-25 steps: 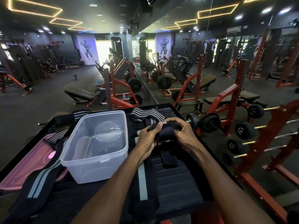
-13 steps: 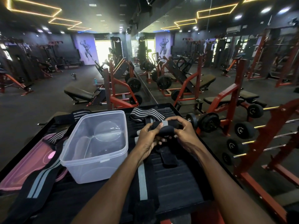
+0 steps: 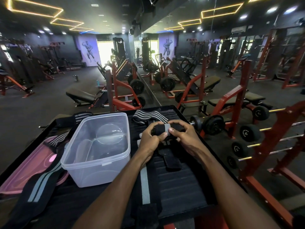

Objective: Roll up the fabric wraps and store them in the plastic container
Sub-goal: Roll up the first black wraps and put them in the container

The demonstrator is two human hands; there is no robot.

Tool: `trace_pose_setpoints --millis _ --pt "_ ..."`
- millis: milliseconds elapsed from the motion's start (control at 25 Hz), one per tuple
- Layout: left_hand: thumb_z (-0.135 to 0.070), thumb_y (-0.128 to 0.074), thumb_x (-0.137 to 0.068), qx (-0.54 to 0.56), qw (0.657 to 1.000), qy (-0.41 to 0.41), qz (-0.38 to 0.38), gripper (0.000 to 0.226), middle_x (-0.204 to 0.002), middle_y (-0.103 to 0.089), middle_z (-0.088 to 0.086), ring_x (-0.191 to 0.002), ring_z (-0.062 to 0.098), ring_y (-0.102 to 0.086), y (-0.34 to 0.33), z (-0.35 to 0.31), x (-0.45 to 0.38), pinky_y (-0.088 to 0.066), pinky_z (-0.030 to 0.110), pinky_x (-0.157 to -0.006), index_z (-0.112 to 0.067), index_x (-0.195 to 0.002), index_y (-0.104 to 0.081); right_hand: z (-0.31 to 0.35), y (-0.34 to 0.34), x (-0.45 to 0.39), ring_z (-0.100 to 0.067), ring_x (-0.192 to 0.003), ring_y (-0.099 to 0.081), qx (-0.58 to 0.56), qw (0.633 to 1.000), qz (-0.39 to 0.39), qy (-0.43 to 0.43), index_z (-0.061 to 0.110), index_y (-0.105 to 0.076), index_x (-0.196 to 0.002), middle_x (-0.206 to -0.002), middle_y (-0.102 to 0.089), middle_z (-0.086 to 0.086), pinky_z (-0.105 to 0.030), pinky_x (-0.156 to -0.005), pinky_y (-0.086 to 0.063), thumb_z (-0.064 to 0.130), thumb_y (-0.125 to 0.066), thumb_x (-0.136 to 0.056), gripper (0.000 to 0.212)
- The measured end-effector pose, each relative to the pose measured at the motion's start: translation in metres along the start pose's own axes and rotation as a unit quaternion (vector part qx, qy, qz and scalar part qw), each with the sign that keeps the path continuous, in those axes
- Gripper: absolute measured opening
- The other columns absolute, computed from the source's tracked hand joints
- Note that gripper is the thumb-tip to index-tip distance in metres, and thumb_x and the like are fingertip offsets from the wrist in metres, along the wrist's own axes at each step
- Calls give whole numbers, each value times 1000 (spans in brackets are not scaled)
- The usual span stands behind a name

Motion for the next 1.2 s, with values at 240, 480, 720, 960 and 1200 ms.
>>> trace_pose_setpoints --millis 240,480,720,960,1200 --pt "-10 -76 -84 -15 1000 10 -25 16 -87 -75 5 -79 19 -69 4 2 -2 -56 30 -67 -10 -100 -70 -3 1 -4 -16 -88 -67 -17 1000 -3 -1 7 -67 -113 -103 -71 -9 -29 -75 -55 -6 -73 -78 37" --pt "6 -75 -78 -65 996 -55 -4 39 -93 -75 -3 -87 9 -70 6 -6 0 -56 23 -80 -26 -99 -68 -13 -9 -2 -31 -72 -61 -70 996 23 -40 -12 -62 -109 -81 -66 -21 -29 -53 -51 4 -68 -89 26" --pt "-16 -74 -87 -15 1000 -7 -11 19 -84 -73 7 -69 19 -65 1 -1 -1 -53 29 -63 -8 -102 -66 2 2 -2 -17 -87 -68 29 999 -7 32 0 -67 -111 -100 -72 -15 -26 -77 -57 -1 -74 -82 30" --pt "-7 -70 -87 -215 973 -75 32 30 -102 -70 -3 -95 11 -66 2 -9 2 -50 18 -87 -22 -112 -62 -10 -8 1 -26 -73 -61 -28 995 56 -77 3 -64 -101 -82 -65 -12 -34 -62 -48 17 -70 -89 20" --pt "-9 -71 -89 -78 996 -32 7 38 -110 -68 0 -104 17 -67 -6 -8 8 -54 28 -93 -18 -122 -55 2 -2 1 -21 -85 -62 69 997 21 22 -2 -66 -100 -92 -68 -18 -38 -81 -50 23 -67 -90 26"
Point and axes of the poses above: each hand's wrist, its own x-axis away from the middle knuckle, its own y-axis out of the back of the hand, z = x × y, the point moved 6 cm from there along -x, towards the middle knuckle
